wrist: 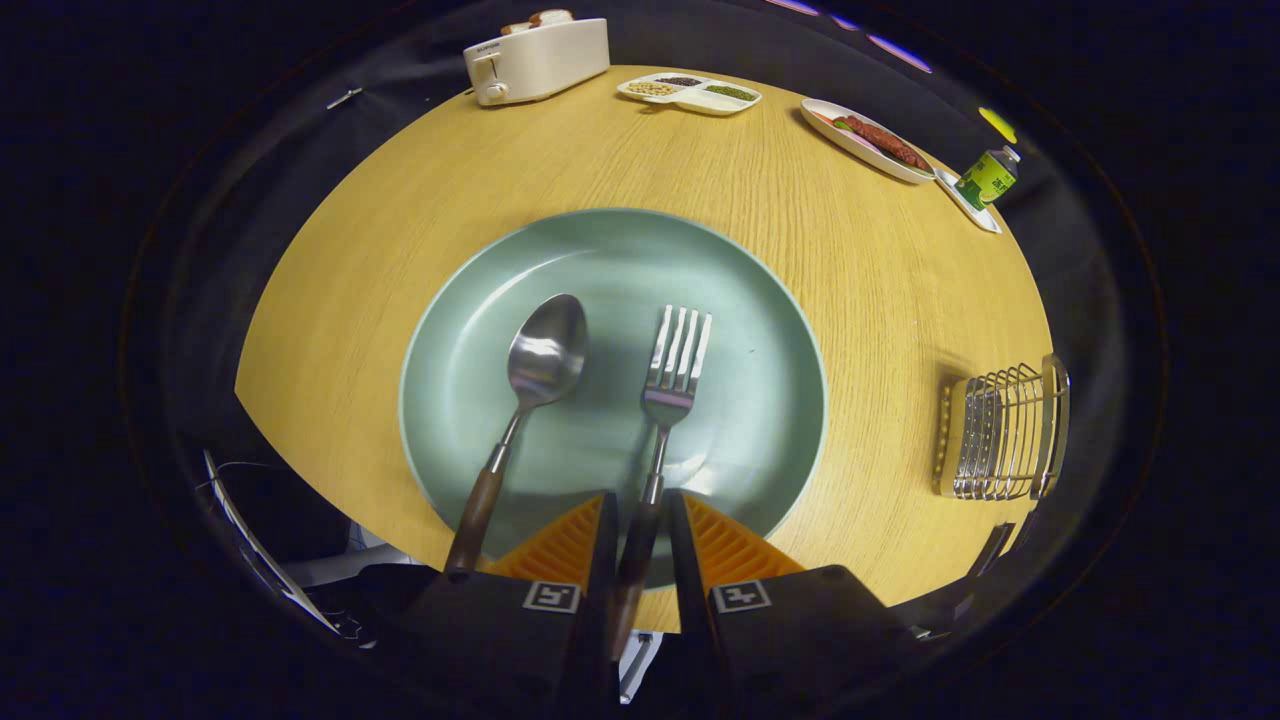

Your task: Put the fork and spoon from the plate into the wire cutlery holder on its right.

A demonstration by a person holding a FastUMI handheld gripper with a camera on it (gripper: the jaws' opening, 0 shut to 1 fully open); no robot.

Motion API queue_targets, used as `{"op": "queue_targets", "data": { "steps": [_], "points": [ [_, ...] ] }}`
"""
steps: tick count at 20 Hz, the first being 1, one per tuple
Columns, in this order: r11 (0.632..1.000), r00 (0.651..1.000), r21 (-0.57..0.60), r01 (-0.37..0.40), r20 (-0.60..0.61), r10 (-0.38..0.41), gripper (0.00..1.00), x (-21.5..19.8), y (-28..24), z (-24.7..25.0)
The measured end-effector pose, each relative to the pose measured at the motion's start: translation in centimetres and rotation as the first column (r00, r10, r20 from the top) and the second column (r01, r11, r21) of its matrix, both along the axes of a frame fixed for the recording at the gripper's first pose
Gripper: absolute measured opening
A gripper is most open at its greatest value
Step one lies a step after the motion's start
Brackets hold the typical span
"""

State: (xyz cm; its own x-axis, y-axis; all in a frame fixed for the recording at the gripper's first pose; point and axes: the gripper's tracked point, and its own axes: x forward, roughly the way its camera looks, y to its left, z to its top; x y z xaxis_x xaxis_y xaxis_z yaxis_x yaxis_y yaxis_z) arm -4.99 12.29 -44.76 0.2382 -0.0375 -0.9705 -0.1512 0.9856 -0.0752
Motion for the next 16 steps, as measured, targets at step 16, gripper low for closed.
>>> {"op": "queue_targets", "data": {
  "steps": [16],
  "points": [
    [0.973,0.986,0.181,-0.142,0.110,0.124,0.09,3.4,-1.4,9.6]
  ]
}}
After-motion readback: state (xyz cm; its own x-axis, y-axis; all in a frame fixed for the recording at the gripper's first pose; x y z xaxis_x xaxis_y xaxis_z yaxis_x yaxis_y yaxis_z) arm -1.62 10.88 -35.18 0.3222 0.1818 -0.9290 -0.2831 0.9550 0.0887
